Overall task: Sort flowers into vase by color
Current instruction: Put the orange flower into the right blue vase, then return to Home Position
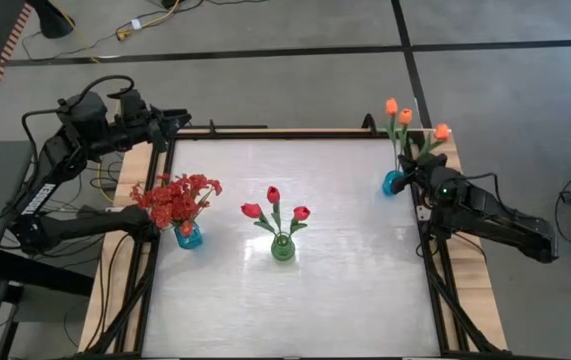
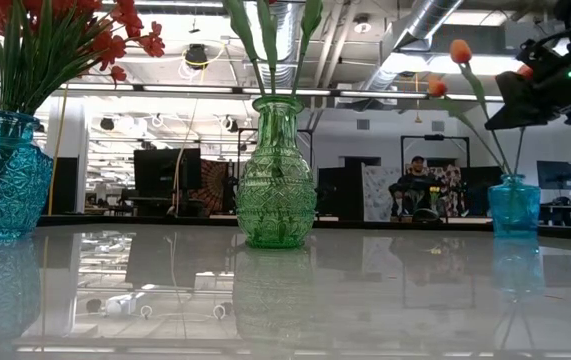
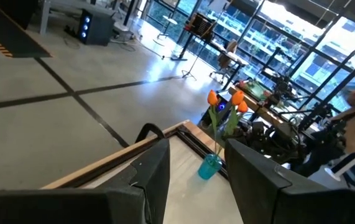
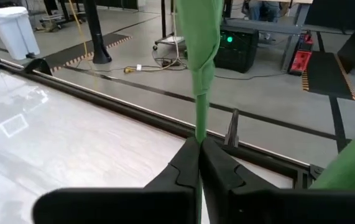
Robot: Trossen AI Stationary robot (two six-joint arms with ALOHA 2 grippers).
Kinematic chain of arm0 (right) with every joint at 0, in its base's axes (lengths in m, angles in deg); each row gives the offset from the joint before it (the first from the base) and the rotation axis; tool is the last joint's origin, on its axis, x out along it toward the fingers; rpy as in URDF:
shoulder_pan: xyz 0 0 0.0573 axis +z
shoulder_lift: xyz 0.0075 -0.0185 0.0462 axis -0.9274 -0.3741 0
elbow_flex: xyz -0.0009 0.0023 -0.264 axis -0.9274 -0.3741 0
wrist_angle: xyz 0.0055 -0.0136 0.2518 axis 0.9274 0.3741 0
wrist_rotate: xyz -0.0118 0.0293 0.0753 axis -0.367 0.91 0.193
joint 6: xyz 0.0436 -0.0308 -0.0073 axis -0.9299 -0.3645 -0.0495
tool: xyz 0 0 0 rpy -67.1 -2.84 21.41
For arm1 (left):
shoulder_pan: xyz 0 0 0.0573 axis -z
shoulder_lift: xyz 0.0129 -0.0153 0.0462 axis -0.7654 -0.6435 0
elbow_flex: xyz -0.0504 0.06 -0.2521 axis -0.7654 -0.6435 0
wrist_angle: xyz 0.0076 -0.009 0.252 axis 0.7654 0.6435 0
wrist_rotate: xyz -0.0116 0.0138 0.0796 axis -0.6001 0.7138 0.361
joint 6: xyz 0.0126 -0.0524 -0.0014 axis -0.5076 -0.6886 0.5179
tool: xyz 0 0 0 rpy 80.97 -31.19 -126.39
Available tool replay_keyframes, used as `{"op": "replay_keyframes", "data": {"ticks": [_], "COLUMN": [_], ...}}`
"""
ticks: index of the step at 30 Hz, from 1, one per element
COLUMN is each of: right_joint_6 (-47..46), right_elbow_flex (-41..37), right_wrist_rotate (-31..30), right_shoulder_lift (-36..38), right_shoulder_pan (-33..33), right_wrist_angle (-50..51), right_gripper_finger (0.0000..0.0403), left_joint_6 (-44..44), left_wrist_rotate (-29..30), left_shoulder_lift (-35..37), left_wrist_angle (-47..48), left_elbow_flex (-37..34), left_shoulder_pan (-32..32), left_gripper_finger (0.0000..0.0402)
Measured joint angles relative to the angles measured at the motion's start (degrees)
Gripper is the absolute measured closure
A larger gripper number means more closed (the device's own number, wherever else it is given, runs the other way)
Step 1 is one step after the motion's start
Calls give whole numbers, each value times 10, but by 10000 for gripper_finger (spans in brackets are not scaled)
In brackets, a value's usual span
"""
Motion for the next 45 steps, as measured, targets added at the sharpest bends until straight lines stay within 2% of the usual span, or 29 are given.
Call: {"op": "replay_keyframes", "data": {"ticks": [7,14,22,26,36,41,45], "right_joint_6": [-7,-9,1,16,12,26,27], "right_elbow_flex": [0,0,0,0,17,45,66], "right_wrist_rotate": [16,22,70,81,107,111,145], "right_shoulder_lift": [0,0,0,0,0,0,-1], "right_shoulder_pan": [0,0,1,1,1,1,1], "right_wrist_angle": [0,0,-2,-3,2,4,13], "right_gripper_finger": [341,336,329,296,160,143,143], "left_joint_6": [-5,-6,-9,-10,-10,-10,-10], "left_wrist_rotate": [-7,-12,-14,-13,-14,-14,-14], "left_shoulder_lift": [0,4,12,13,12,13,13], "left_wrist_angle": [-1,-1,0,-1,-1,-3,-3], "left_elbow_flex": [0,0,0,0,0,0,0], "left_shoulder_pan": [0,0,0,0,0,0,0], "left_gripper_finger": [262,262,262,262,262,262,262]}}
